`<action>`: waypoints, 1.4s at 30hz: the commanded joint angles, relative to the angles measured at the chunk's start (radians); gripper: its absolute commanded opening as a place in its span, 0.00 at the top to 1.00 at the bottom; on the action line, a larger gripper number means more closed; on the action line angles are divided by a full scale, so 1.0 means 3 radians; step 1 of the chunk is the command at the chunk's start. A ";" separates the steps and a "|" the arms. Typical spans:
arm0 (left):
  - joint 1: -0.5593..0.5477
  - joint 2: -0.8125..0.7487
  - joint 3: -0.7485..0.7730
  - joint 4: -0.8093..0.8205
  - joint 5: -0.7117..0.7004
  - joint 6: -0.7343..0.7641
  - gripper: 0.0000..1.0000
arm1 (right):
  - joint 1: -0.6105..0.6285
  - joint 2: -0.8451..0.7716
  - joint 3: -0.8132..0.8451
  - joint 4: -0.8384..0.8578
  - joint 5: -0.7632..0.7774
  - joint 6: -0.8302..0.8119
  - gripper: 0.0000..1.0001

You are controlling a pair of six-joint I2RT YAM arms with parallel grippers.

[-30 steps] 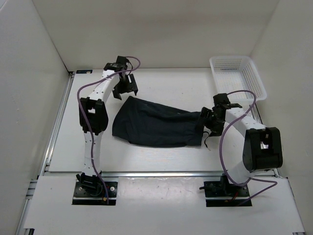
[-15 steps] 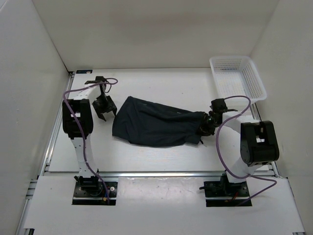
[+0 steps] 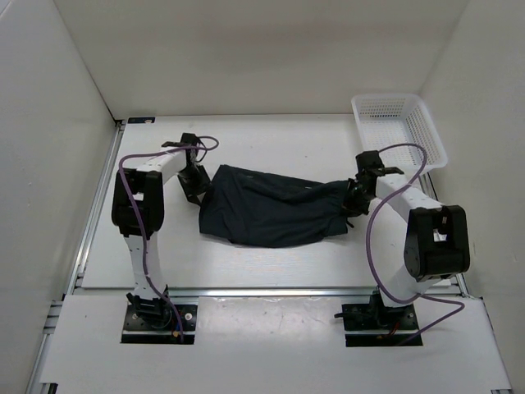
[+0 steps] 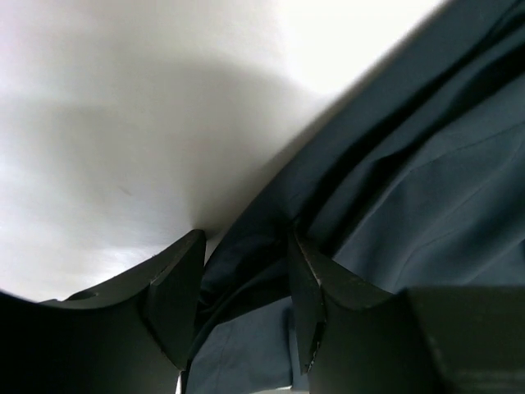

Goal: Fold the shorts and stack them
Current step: Fold the shorts

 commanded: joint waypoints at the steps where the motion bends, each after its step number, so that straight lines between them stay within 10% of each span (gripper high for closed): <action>1: -0.0180 -0.0120 -0.0243 0.0145 0.0140 -0.0184 0.44 | 0.0027 -0.0154 0.0427 -0.0456 0.0319 -0.0272 1.00; 25: -0.0283 -0.0187 -0.0321 0.0145 0.0012 -0.0215 0.43 | 0.2343 0.2274 0.4644 -0.1884 0.0800 -0.0052 0.99; 30: -0.0283 -0.0217 -0.0320 0.0145 0.0012 -0.0185 0.40 | 0.2446 0.1920 0.4328 -0.1446 0.0269 -0.0236 0.09; 32: -0.0283 -0.0248 -0.0320 0.0145 0.0012 -0.0185 0.40 | 0.2477 0.1505 0.3764 -0.0823 0.0273 -0.0272 0.00; 35: -0.0212 -0.0314 -0.0320 0.0145 0.0012 -0.0154 0.39 | 0.2304 0.0763 0.2746 -0.0340 0.0360 -0.0089 0.04; 42: 0.0049 -0.0733 -0.0107 -0.0181 -0.0385 -0.0123 0.35 | 0.1675 -0.0076 0.1354 -0.0340 0.0543 0.0126 0.77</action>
